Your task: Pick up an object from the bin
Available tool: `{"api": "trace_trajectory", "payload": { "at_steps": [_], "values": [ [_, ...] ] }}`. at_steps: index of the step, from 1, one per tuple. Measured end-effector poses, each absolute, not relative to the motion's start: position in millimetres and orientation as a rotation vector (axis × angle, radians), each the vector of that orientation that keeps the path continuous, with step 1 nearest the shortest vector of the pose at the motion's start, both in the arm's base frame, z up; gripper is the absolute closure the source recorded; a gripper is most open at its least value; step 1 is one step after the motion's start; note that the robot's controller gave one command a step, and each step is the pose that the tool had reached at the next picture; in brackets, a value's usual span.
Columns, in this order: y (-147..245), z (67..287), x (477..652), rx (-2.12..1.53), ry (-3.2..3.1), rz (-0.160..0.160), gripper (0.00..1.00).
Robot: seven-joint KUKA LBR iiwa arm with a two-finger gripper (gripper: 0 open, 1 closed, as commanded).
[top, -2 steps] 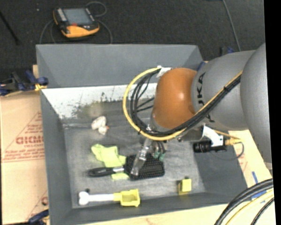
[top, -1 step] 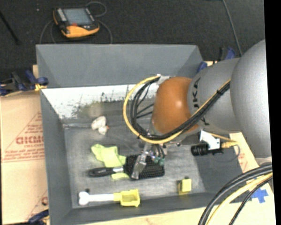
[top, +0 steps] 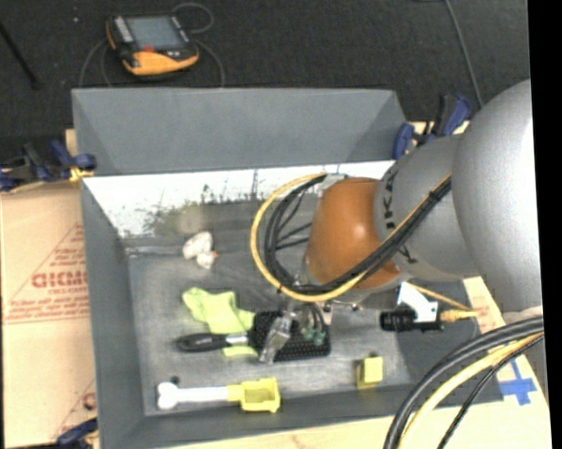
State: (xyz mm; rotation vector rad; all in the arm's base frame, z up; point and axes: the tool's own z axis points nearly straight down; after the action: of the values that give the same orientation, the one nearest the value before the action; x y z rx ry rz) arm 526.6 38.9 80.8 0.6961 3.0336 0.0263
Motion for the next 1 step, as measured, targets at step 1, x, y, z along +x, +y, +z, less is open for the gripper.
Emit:
{"api": "trace_trajectory", "payload": {
  "at_steps": [1],
  "values": [
    [38.9,80.8,526.6,0.697,3.034,0.026,1.00]
  ]
}}
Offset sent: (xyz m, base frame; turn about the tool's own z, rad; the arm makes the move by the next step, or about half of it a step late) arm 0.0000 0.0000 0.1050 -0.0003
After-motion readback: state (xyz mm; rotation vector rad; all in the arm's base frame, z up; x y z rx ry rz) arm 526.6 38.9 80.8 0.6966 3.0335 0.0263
